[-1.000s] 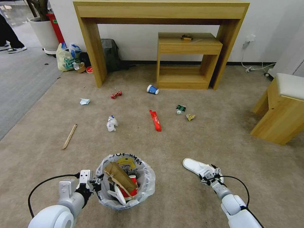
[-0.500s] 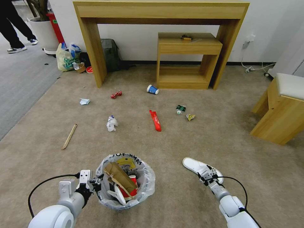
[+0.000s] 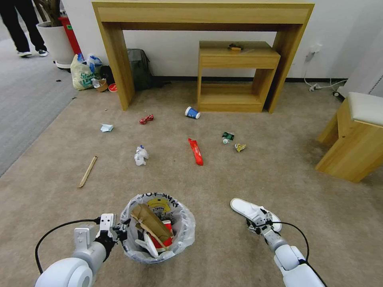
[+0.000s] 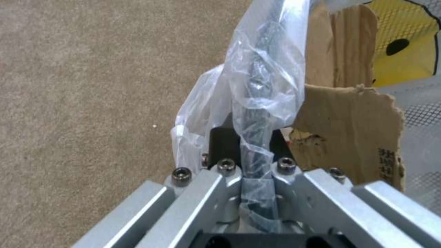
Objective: Pick up the trash bin and place the garbage on the floor into it.
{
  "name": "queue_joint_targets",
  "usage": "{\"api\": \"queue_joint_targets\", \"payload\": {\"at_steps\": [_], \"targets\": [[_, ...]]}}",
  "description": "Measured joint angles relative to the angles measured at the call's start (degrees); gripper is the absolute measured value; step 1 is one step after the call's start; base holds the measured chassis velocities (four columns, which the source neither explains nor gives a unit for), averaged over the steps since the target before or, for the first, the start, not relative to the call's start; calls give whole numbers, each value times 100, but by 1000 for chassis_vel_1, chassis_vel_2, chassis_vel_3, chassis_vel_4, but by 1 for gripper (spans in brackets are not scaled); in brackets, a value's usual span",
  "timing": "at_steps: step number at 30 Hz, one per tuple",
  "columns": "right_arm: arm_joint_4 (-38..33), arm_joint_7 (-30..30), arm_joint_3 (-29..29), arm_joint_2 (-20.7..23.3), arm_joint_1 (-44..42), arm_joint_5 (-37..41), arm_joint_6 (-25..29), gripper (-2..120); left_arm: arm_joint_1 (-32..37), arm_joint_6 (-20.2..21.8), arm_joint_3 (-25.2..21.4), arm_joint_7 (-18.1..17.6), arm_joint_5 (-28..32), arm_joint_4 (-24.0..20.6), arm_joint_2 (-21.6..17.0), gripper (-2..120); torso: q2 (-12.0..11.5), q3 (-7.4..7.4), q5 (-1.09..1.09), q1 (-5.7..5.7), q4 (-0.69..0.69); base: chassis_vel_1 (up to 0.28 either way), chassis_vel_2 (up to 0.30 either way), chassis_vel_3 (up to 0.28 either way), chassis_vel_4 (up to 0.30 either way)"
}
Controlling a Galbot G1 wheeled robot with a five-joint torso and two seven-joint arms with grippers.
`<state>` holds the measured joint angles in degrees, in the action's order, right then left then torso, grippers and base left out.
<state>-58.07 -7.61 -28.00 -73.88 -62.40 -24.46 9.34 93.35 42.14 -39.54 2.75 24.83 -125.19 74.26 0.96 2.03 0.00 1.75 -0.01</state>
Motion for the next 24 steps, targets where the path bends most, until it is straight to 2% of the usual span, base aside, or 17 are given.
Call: {"api": "queue_joint_targets", "payload": {"at_steps": [22, 24], "targets": [[356, 30, -165, -31, 284, -40, 53, 90, 12, 0, -14, 12, 0, 10, -11, 0, 0, 0, 0, 0, 0, 0, 0, 0, 0], [369, 30, -173, -34, 292, -60, 59, 84, 14, 0, -20, 14, 0, 9, -8, 0, 0, 0, 0, 0, 0, 0, 0, 0, 0]]}}
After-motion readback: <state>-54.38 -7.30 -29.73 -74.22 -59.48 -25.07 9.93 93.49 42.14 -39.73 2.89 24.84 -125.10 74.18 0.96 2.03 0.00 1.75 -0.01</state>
